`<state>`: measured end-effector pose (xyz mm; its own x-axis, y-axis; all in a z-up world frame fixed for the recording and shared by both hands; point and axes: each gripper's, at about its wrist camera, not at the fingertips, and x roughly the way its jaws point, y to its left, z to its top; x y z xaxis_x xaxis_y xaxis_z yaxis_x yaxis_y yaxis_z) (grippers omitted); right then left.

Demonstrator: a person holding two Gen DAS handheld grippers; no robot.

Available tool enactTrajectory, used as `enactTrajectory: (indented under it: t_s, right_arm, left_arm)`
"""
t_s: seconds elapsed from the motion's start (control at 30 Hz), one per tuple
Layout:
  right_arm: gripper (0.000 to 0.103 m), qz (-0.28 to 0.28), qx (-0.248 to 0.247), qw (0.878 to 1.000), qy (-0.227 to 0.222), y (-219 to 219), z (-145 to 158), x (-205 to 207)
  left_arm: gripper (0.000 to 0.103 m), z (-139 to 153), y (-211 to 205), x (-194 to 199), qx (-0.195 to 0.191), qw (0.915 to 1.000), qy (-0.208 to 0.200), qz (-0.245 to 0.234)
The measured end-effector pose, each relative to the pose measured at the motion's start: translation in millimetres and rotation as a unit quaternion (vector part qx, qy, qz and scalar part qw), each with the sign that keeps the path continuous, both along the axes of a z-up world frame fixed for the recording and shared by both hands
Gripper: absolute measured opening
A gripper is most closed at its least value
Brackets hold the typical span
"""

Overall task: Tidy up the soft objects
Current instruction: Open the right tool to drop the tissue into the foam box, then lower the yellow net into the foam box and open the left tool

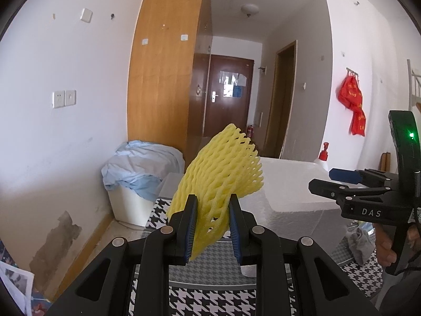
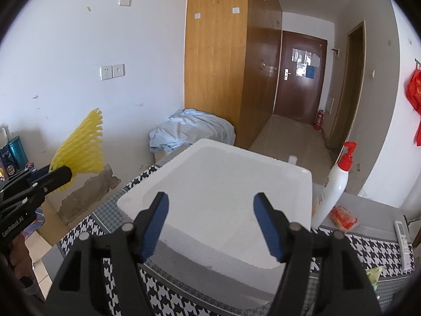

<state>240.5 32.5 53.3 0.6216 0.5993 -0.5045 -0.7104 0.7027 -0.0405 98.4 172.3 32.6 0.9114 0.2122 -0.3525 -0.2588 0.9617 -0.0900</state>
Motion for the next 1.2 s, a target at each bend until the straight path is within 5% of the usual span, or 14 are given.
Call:
enactTrajectory:
  t_s: [0.37, 0.53, 1.2]
  right_arm:
    - [0.08, -0.005, 0.021, 1.0, -0.019, -18, 10, -10]
    - [0.098, -0.018, 0.039, 0.998, -0.037, -28, 14, -14]
    - [0.098, -0.049, 0.047, 0.996, -0.053, -57, 18, -18]
  left_arm:
    - [0.025, 11, -8, 3, 0.009, 0.9999, -0.004, -0.012]
    - [0.025, 16, -17, 7, 0.019, 0.9994, -0.009, -0.027]
    - [0.025, 29, -49, 34, 0.035, 0.9967, -0.008, -0.073]
